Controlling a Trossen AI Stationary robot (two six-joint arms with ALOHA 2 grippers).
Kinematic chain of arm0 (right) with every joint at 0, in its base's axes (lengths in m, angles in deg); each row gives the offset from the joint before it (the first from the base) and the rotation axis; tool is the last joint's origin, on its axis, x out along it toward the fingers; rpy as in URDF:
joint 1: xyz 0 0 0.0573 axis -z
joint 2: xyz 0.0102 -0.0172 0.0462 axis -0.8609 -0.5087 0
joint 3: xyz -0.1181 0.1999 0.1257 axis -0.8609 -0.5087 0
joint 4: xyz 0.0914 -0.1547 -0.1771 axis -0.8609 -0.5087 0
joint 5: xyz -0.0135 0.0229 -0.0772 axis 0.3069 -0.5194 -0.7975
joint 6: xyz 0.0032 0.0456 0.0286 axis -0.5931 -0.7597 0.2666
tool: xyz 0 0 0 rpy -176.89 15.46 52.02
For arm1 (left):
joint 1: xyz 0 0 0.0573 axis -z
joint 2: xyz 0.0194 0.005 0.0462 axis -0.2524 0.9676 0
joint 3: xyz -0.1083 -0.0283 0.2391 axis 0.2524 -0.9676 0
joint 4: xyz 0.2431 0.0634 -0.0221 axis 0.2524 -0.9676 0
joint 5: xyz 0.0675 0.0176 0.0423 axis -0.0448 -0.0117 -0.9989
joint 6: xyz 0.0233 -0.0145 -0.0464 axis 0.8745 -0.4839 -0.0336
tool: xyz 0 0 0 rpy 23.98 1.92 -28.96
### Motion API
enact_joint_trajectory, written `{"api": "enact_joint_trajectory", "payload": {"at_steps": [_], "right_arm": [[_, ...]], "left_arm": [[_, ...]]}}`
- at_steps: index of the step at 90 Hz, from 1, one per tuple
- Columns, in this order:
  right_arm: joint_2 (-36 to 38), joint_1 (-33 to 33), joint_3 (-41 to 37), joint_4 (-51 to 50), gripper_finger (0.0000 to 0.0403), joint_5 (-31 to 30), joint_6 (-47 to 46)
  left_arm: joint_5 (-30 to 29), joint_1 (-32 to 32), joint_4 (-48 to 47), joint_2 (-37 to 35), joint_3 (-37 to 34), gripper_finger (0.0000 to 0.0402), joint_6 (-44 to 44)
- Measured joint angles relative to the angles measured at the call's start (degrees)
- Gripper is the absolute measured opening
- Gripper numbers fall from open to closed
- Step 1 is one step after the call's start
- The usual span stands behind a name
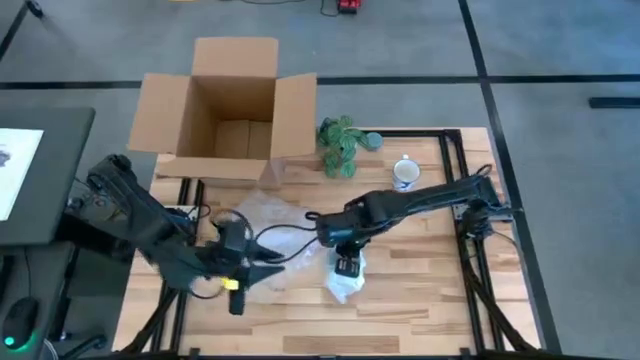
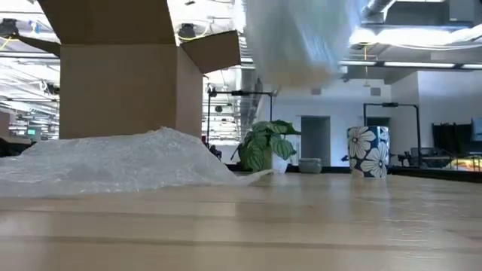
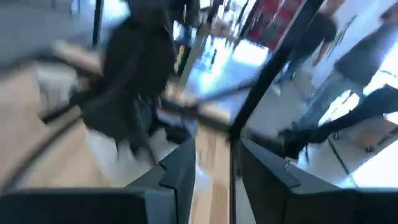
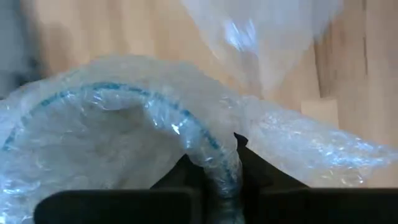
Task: Wrap mug
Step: Put the wrapped green mug into the box
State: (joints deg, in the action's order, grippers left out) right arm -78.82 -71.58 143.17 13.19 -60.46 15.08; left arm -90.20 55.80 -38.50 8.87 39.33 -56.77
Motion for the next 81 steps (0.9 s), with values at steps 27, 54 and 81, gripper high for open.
{"api": "enact_joint_trajectory", "payload": {"at_steps": [27,54,81], "right_arm": [[13.7,5.2,6.7,9.1,0.0023,2.7,4.8],[16.1,17.1,6.8,13.4,0.0023,15.2,14.6],[16.0,25.4,6.8,16.5,0.0023,25.8,19.2]], "left_arm": [[-3.4,-14.3,-18.8,-0.1,27.6,0.0058,9.9],[6.8,-38.2,-60.2,0.1,37.1,0.0005,-7.8],[23.1,-56.7,-67.7,4.4,27.1,0.0000,-8.7]]}}
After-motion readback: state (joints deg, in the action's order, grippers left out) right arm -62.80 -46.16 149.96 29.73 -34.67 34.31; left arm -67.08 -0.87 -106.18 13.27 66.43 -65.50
